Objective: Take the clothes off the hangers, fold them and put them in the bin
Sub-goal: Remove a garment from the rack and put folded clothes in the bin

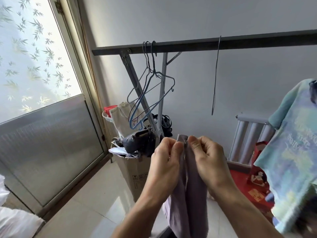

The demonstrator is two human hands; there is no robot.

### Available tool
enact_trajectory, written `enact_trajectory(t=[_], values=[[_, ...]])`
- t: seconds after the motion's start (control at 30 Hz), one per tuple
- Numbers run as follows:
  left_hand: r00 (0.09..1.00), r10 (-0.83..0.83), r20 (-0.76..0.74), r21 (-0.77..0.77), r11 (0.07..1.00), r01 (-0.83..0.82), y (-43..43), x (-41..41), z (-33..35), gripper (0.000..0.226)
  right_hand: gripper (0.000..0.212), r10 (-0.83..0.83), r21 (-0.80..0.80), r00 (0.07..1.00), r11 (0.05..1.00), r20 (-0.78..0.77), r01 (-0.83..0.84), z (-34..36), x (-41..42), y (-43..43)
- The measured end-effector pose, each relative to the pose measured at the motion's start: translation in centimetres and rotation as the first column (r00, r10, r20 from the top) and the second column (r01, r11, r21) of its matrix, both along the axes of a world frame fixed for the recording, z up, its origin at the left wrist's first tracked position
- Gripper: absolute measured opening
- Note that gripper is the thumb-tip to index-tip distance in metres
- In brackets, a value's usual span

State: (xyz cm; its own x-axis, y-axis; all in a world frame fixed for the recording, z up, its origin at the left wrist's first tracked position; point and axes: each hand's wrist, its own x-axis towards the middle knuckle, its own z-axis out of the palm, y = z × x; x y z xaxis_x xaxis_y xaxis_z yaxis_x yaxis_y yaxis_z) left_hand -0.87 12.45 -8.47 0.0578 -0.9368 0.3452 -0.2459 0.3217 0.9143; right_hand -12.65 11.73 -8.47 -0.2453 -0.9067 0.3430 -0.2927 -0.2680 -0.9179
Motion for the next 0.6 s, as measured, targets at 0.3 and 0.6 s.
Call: enact_trajectory(t=[0.3, 0.6], values=[[0.998, -0.061, 0.022, -0.046, 0.997, 0.062, 0.2, -0.7, 0.2, 0.034, 0.039, 0.038, -0.004, 0.999, 0.999, -0.015, -0.039, 0.8, 0.0, 0.2], [0.948, -0.235, -0.214, 0.052, 0.966, 0.251, 0.9, -0.3, 0.8, 0.062, 0.012, 0.25, -0.001, 0.967, 0.968, 0.049, -0.25, 1.2, -0.3, 1.3]])
